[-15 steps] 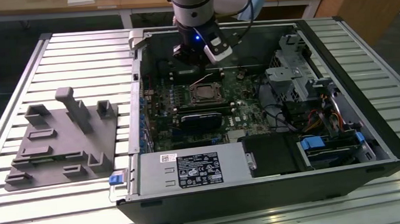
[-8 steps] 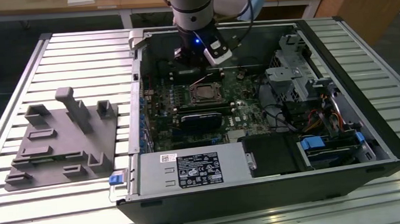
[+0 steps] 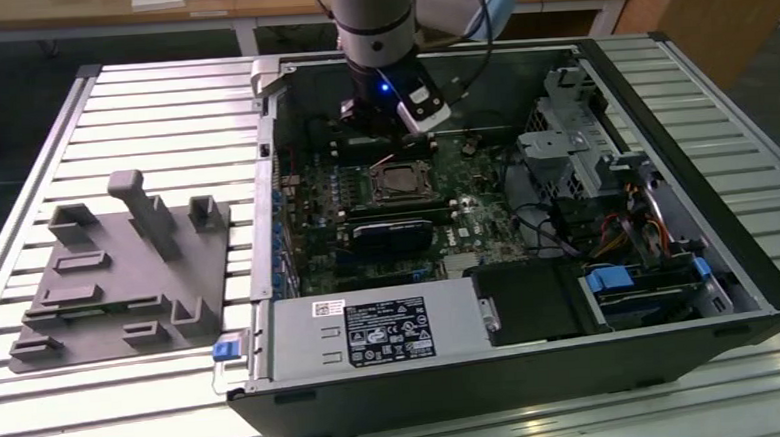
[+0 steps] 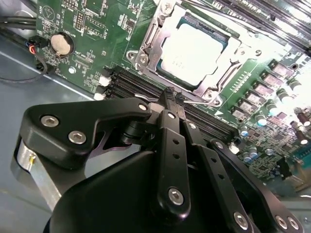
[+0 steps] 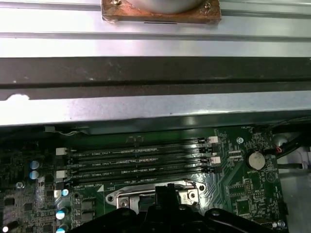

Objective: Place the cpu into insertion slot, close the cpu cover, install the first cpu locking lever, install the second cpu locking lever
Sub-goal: 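Install the first cpu locking lever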

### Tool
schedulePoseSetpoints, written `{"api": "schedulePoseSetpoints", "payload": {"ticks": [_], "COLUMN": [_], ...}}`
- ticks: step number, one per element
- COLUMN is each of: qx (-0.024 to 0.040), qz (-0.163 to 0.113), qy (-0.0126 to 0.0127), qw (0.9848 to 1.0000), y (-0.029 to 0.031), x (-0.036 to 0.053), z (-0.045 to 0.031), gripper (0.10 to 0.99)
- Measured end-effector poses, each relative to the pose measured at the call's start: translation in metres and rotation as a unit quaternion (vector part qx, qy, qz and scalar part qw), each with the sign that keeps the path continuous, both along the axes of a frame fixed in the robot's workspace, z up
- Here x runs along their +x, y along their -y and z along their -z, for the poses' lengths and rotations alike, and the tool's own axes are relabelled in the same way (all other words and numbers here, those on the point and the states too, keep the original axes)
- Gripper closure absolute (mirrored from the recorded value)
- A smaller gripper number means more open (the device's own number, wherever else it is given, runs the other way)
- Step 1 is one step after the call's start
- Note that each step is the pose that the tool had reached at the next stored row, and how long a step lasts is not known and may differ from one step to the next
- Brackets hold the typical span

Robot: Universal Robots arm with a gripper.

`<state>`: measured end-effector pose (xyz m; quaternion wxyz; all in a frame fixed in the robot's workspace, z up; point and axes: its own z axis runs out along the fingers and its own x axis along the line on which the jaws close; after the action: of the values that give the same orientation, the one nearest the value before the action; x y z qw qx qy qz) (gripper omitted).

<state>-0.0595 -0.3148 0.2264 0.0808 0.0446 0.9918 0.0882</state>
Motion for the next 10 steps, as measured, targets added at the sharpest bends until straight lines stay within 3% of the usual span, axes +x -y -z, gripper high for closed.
{"api": "schedulePoseSetpoints", "payload": {"ticks": [10], "qx": [0.0], "qz": [0.034], "qy": [0.0], "qw": [0.9994], "y": [-0.0025], "x": [0.004], "z": [0.005], "gripper": [0.98]}}
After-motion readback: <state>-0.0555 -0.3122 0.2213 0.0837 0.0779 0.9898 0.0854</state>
